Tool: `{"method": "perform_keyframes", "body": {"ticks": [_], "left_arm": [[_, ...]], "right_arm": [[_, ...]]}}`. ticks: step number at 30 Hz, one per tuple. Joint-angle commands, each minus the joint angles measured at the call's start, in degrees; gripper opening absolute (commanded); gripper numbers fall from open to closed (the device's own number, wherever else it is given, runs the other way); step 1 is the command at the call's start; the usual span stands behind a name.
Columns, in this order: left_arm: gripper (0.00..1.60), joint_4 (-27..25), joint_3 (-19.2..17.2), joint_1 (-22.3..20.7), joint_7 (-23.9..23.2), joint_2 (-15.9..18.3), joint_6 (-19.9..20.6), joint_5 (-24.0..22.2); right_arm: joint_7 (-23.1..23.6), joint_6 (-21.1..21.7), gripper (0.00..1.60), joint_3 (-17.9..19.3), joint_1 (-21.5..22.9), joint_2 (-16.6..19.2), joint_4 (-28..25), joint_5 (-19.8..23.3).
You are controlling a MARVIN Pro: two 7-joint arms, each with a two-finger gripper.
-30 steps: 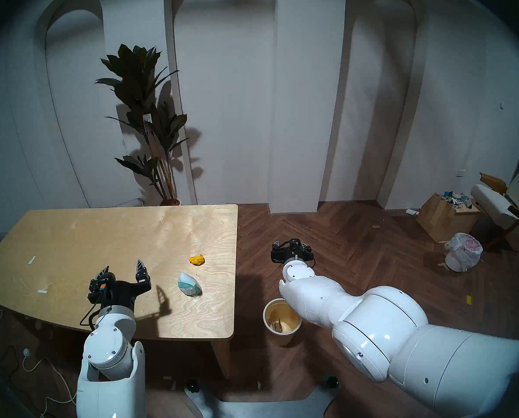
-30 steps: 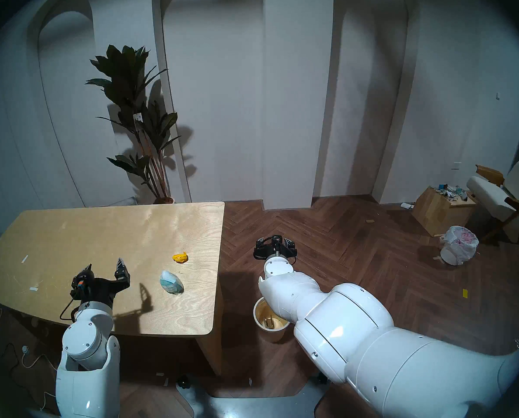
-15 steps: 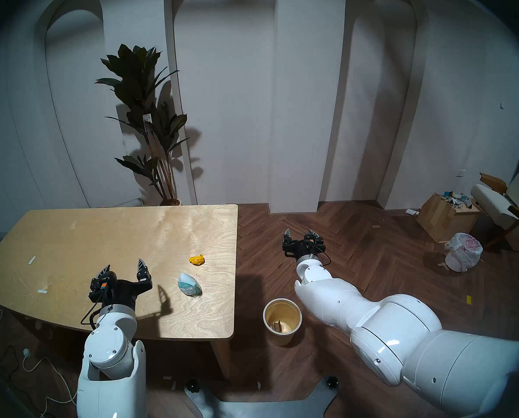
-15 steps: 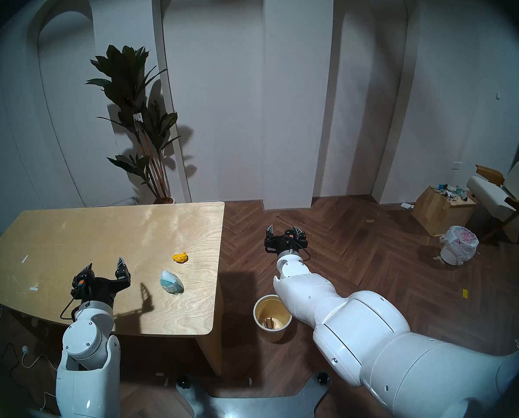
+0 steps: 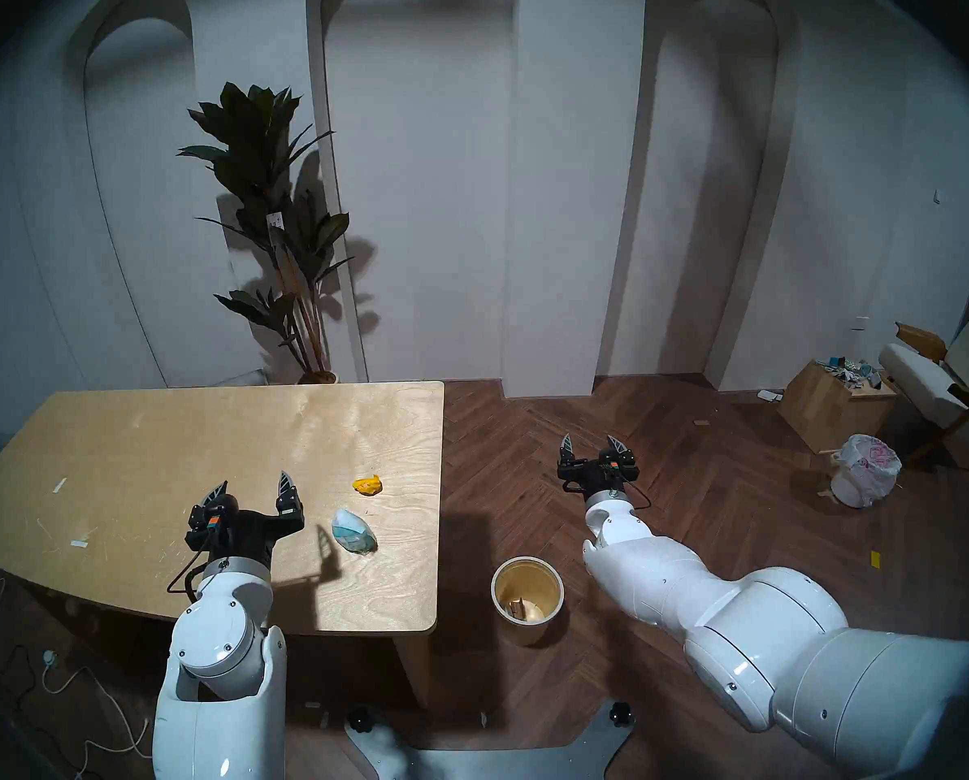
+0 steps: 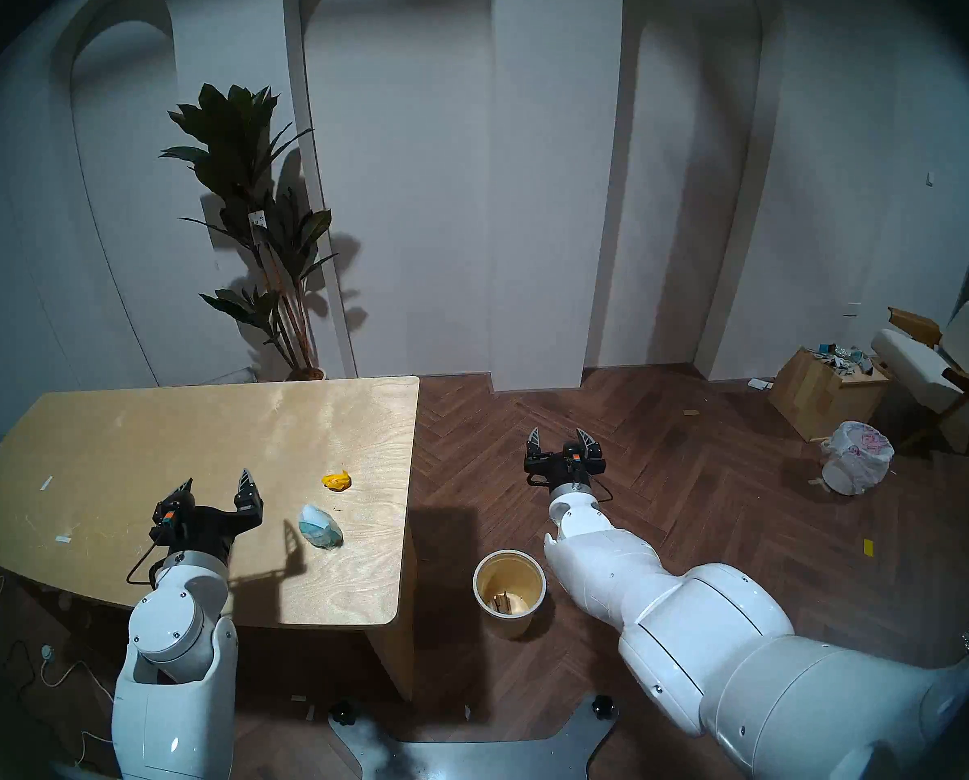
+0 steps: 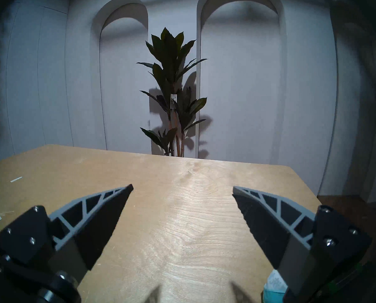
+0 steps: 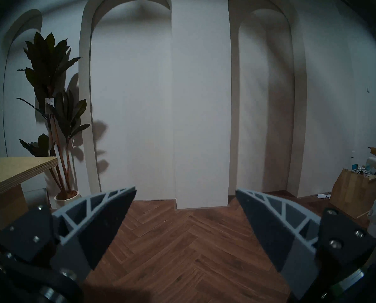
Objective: Put the trash into the trash bin on the ground
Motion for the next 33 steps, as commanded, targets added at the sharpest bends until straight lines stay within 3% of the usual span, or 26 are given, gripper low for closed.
{"method": "perform_keyframes", "body": {"ticks": [1,20,33], "left_arm": [[1.60,-1.0,0.2,-1.1,-0.6,0.9,0.5,0.3],[1.60,-2.4,0.9,-3.0,-4.3,3.1,6.2,-0.7],[1.60,-3.2,2.4,-5.1,-7.6,4.4,12.4,-3.6]], "right_arm": [[0.7,-2.8,1.60,0.4,-0.7,3.9,-1.8,-0.3],[3.4,-5.3,1.60,1.4,-6.7,9.8,-1.9,-1.3],[6.1,-8.5,1.60,2.2,-9.5,12.7,-4.7,-1.8]]}}
